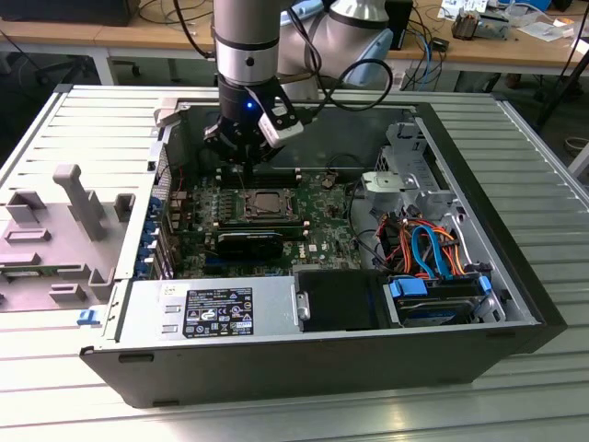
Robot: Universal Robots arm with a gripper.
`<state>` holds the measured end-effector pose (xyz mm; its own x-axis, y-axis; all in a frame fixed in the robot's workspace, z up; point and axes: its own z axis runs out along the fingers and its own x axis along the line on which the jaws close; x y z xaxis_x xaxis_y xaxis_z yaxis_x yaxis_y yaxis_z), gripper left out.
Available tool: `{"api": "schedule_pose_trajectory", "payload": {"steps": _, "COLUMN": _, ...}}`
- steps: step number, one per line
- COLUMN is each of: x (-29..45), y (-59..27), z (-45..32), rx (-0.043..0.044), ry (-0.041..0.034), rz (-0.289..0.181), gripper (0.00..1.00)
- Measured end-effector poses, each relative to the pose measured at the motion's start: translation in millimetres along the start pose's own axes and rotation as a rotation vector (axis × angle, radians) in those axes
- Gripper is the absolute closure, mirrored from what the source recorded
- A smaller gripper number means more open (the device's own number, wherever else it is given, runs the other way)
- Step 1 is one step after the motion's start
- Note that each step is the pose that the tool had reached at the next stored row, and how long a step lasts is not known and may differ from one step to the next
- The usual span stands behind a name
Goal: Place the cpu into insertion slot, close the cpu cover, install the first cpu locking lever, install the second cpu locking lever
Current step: 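Install the first cpu locking lever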
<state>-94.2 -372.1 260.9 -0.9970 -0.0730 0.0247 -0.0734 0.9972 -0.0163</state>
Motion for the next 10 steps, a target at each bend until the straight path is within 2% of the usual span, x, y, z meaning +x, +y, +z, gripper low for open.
{"api": "schedule_pose_trajectory", "payload": {"steps": 10, "x": 4.9, "y": 0.4, "z": 0.1, "rx": 0.0000, "ry": 0.0000, "rz": 0.000, "gripper": 0.89}}
